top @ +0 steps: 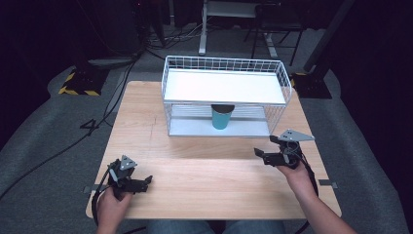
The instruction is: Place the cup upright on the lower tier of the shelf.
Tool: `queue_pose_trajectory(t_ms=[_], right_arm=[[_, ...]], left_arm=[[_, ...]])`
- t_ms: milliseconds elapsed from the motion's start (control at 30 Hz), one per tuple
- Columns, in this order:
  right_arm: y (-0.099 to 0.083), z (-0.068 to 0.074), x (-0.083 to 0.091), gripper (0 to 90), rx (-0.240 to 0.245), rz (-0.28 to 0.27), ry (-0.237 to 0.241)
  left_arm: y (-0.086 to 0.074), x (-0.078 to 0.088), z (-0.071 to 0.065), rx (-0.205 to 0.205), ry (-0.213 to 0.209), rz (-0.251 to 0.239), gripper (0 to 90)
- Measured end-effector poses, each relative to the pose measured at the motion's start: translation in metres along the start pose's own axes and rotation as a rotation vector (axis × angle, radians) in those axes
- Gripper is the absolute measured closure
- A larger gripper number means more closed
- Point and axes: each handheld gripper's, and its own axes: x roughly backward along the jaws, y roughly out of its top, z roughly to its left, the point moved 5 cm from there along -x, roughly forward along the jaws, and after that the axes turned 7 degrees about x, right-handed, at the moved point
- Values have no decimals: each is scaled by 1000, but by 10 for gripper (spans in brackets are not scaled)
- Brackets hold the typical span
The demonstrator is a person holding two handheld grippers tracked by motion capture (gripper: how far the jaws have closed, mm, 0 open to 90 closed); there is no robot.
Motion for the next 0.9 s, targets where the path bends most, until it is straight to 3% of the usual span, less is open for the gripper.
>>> queue_pose_trajectory(t_ms=[600,767,900], right_arm=[[-51,-7,43,156,-26,43,13],[-68,-9,49,156,-66,23,-3],[-84,-16,50,156,-88,76,-6]], left_arm=[[6,-6,-1,-8,-1,7,3],[8,-7,-2,-19,-5,10,3],[8,-8,-2,-15,-9,6,3]])
